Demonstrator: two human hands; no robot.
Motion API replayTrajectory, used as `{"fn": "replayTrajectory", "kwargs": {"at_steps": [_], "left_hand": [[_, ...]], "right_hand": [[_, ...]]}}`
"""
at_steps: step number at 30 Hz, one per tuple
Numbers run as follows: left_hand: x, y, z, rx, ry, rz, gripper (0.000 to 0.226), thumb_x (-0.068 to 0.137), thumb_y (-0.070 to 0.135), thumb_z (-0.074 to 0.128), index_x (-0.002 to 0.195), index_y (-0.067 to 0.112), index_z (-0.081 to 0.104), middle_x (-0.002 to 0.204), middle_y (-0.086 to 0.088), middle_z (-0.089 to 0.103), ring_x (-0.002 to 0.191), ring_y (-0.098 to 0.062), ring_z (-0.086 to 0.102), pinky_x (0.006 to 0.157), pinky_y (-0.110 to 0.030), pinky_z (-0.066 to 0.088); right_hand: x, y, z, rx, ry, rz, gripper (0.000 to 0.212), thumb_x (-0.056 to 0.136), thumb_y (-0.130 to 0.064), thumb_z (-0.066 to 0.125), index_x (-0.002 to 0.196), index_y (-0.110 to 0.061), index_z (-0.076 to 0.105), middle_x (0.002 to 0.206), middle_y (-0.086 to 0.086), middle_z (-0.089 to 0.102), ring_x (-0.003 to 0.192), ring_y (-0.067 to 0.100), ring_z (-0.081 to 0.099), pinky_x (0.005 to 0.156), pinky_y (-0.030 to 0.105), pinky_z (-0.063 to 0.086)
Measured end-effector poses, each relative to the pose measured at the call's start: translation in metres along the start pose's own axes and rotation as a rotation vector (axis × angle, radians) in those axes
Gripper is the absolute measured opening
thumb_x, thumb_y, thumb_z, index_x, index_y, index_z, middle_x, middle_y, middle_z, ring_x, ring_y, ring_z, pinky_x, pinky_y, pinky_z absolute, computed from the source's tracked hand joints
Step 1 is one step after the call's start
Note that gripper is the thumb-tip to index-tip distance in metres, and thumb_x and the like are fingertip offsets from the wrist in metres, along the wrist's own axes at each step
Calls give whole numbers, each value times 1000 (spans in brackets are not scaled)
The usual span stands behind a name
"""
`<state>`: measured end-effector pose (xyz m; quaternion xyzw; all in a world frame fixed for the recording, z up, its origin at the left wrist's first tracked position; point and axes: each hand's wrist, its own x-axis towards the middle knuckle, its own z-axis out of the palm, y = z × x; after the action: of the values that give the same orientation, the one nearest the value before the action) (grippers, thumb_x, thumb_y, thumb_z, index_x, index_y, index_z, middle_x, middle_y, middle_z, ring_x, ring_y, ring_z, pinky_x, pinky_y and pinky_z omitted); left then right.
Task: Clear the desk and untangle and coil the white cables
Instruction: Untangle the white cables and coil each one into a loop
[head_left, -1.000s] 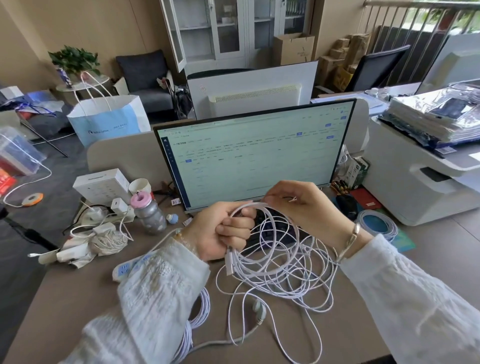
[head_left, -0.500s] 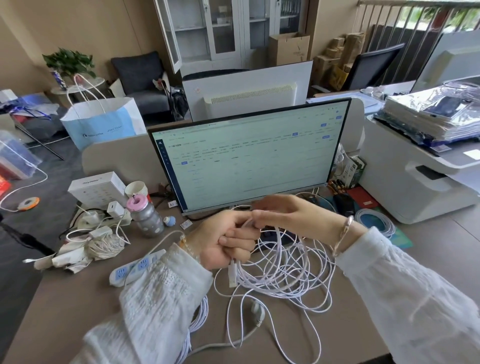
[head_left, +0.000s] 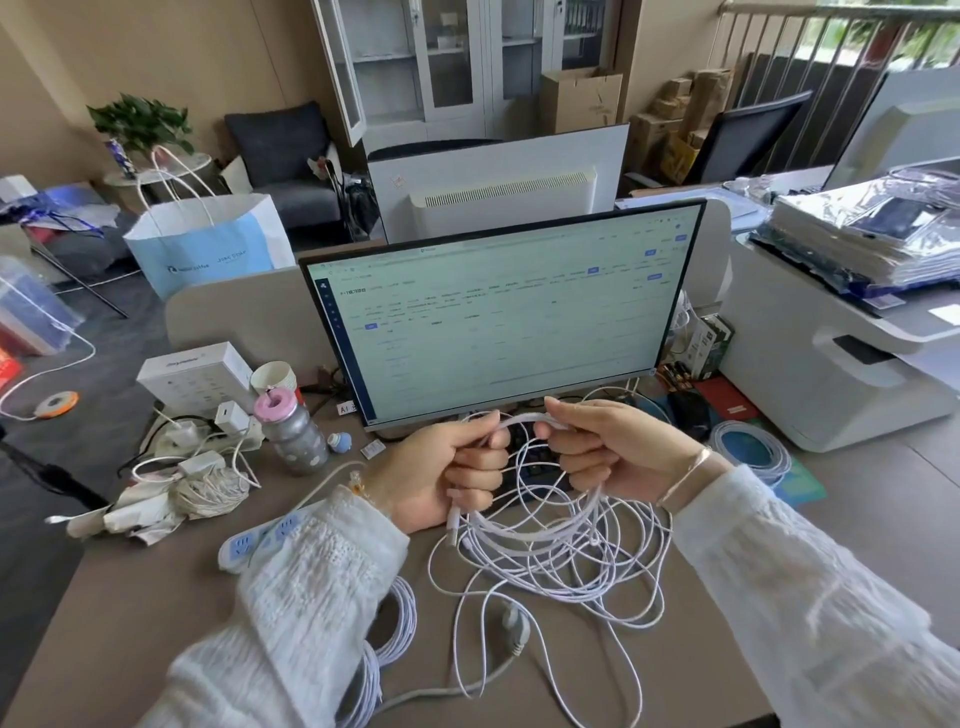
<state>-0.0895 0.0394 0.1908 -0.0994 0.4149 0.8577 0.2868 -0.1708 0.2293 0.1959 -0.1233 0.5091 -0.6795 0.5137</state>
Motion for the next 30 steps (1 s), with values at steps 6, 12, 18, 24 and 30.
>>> {"fn": "replayTrajectory", "kwargs": {"at_steps": [6,12,18,24,30], "left_hand": [[3,-4,8,-28,26,124,31,97,37,41,72,18,44,47,9,24,36,-4,22,42,-20,39],[0,1,7,-47,87,163,30,95,38,42,73,18,43,47,10,22,42,-5,8,32,-15,13],[-11,17,-5,-92,173,289,29,96,35,42,74,17,43,51,10,13,41,-4,6,29,-14,11],[-31,42,-23,-131,256,441,28,96,35,40,73,19,42,57,9,8,42,-5,4,30,-13,10],[-44,56,-40,-177,325,563,31,100,35,39,74,19,42,46,8,21,41,-7,5,27,-16,14]], "right_hand": [[8,-2,4,55,17,-105,25,95,-29,44,82,-9,53,47,-10,24,36,1,19,32,14,15],[11,2,9,-48,99,-210,32,97,-30,44,93,-4,63,54,-1,36,42,9,28,40,19,29],[15,26,-9,-276,172,-209,46,94,-42,43,101,-5,69,89,16,69,79,28,63,76,36,54],[20,66,-42,-608,259,-102,36,99,-33,45,92,-8,71,79,6,71,75,18,66,74,26,53],[12,90,-68,-860,360,-150,14,96,-13,55,89,-5,63,81,7,74,73,14,68,80,32,56]]}}
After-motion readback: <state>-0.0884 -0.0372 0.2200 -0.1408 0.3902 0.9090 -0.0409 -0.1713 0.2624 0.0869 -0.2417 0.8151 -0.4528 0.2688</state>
